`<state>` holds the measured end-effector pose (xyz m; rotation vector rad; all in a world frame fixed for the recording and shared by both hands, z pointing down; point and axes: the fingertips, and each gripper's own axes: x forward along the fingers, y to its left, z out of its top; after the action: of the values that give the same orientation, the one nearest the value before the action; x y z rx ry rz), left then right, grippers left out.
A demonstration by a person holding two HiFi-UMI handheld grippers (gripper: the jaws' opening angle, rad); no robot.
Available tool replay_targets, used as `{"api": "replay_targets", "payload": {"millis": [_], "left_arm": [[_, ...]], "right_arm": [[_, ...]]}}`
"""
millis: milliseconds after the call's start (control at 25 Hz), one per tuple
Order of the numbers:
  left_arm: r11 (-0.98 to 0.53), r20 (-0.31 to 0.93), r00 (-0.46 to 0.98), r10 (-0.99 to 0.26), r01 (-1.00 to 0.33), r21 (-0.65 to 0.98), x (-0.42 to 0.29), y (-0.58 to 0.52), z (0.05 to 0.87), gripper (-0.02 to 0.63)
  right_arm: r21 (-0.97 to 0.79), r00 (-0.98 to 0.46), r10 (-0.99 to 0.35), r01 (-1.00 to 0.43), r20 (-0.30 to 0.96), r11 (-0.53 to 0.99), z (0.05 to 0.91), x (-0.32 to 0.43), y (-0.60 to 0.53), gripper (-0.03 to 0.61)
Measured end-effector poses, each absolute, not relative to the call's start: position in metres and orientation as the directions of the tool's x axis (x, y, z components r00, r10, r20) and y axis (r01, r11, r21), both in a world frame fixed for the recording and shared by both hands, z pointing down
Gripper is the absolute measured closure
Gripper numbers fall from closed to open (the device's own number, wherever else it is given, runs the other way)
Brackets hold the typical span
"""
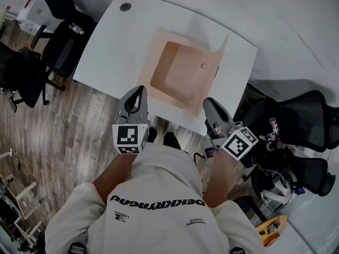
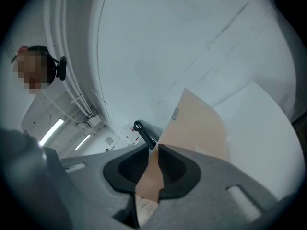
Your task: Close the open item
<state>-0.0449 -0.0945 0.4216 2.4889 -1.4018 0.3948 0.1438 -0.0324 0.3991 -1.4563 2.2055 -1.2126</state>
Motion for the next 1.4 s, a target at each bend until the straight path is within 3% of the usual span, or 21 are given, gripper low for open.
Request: {"api": "replay_targets", "payload": {"millis": [520, 680, 1400], "left_arm": [[-0.456, 0.395, 0.456, -0.798, -0.884, 0.100, -0.064, -0.103, 0.436, 0.614], [-0.446, 0.405, 0.446, -0.798, -0.889, 0.102, -0.068, -0.108, 0.442, 0.614], [-0.410, 0.476, 0.419, -0.773, -0.903, 0.129, -0.086, -0.134, 0.480, 0.614]], "right_arm": [[-0.796, -0.560, -0.802, -0.574, 0.210, 0.192, 0.409, 0.112, -0.052, 0.511], [-0.809, -0.572, -0.793, -0.557, 0.209, 0.188, 0.414, 0.102, -0.058, 0.542], [-0.727, -0.551, -0.735, -0.676, 0.394, 0.118, 0.467, 0.093, -0.078, 0.540]]}}
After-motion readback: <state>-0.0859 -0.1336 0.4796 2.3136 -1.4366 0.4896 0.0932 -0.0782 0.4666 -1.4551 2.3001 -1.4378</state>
